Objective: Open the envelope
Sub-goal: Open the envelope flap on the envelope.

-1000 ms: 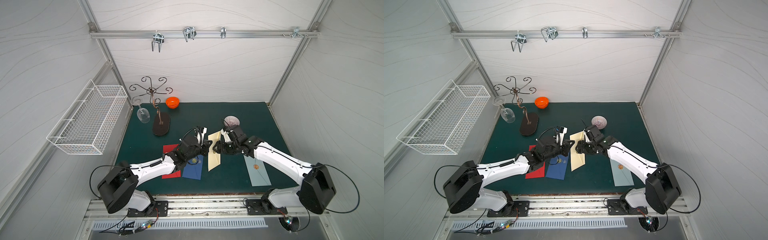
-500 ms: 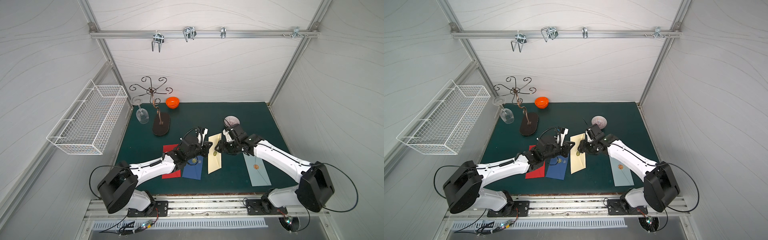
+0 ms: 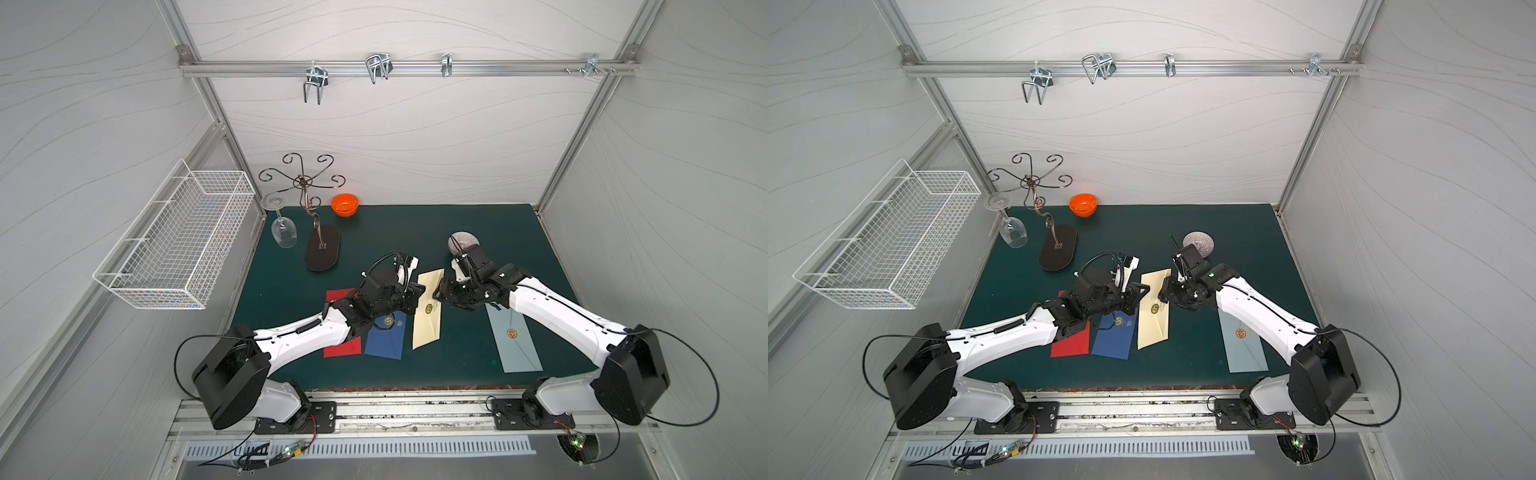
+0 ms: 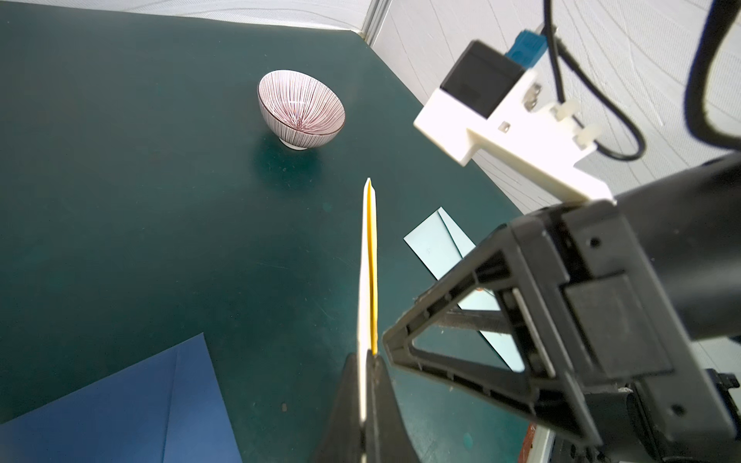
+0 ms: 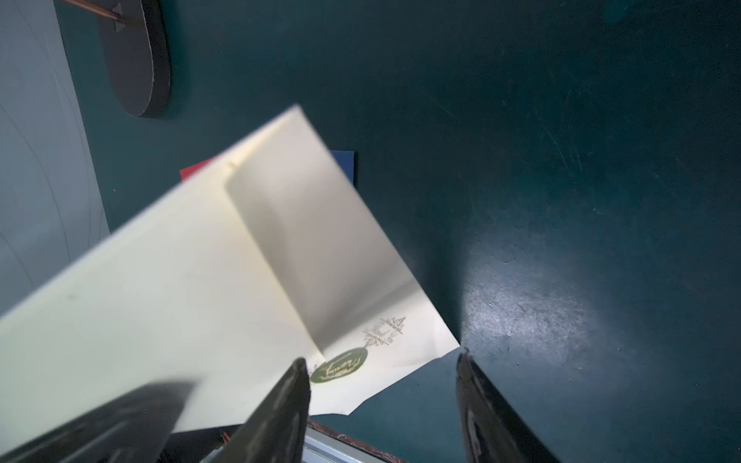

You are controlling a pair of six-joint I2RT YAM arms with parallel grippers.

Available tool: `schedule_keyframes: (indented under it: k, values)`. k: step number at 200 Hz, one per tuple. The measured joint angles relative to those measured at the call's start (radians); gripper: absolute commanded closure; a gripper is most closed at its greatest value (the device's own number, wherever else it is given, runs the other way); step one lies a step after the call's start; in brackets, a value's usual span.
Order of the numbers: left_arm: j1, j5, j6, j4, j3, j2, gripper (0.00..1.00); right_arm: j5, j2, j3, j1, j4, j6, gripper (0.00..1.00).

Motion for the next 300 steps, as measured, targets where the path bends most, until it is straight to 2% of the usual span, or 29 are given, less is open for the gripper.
schedule_keyframes:
  k: [95, 224, 300]
  values:
    - [0.000, 0.015, 0.009, 0.002, -0.015, -0.035, 1.00, 0.066, 0.013, 0.069, 0.050, -0.035, 0.077, 0.41]
    - [0.001, 0.038, -0.016, 0.002, -0.018, -0.034, 1.00, 0.181, 0.068, 0.118, 0.070, -0.114, 0.087, 0.41]
    - [0.001, 0.041, -0.012, 0.003, -0.018, -0.034, 1.00, 0.170, 0.068, 0.129, 0.076, -0.130, 0.073, 0.42]
